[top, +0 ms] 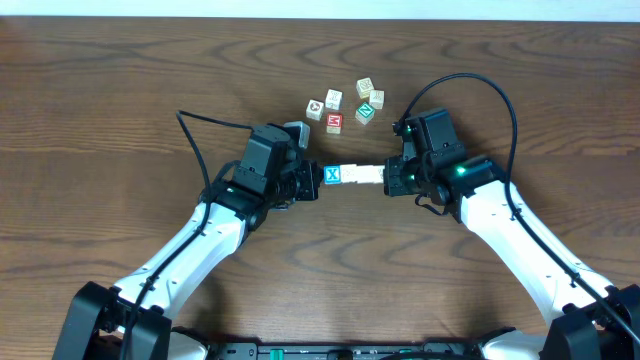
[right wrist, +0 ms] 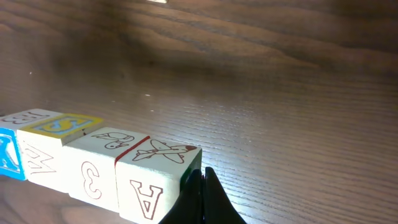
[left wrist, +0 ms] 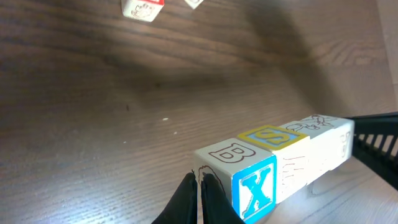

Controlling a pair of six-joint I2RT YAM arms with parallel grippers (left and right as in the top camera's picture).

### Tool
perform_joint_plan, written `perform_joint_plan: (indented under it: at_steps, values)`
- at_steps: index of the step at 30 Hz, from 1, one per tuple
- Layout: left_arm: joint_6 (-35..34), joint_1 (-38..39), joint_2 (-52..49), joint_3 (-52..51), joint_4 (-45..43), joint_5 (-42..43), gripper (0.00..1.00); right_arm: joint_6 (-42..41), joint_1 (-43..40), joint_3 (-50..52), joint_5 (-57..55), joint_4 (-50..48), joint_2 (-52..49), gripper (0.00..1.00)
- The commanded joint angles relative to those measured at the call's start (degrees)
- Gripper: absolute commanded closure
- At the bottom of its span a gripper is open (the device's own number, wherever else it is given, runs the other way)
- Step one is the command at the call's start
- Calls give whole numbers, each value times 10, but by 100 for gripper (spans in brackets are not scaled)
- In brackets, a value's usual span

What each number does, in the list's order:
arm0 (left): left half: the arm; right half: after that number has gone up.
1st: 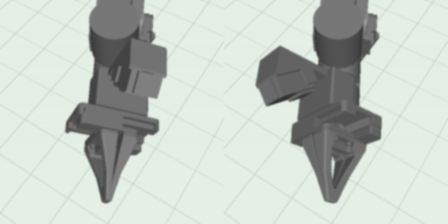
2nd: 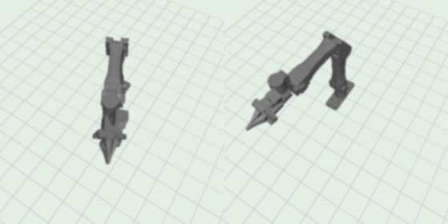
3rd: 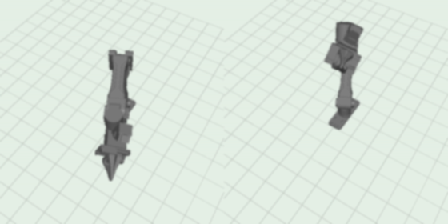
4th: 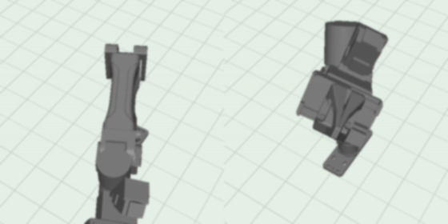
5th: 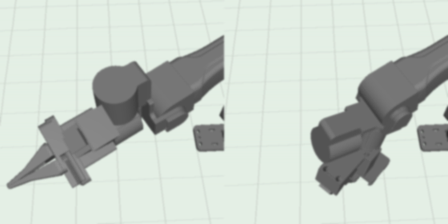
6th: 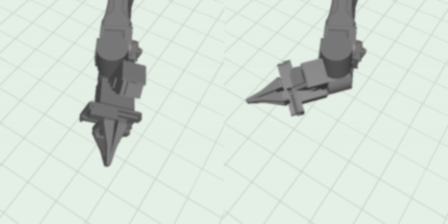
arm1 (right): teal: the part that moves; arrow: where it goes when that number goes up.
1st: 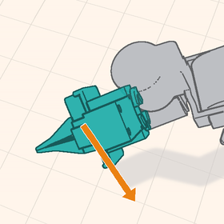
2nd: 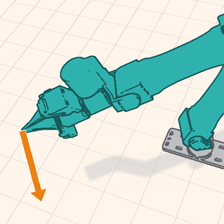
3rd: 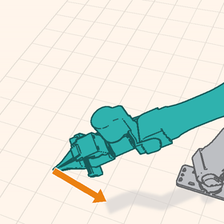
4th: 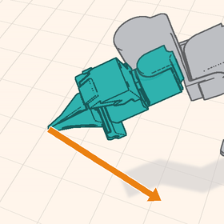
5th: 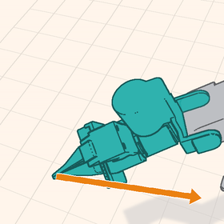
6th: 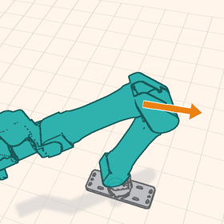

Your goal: Lift 4 blocks

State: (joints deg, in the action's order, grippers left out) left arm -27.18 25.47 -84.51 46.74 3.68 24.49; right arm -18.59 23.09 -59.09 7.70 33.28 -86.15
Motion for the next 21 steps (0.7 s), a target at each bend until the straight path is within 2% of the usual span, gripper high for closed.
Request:
perform_joint_plan:
  at_steps: [1, 21]
  values:
    - [5, 29, 8, 38, -7, 104, 93, 2, 28, -26, 167, -15, 12, 99]
    - [5, 29, 8, 38, -7, 104, 93, -2, 28, -26, 161, 0, 12, 99]
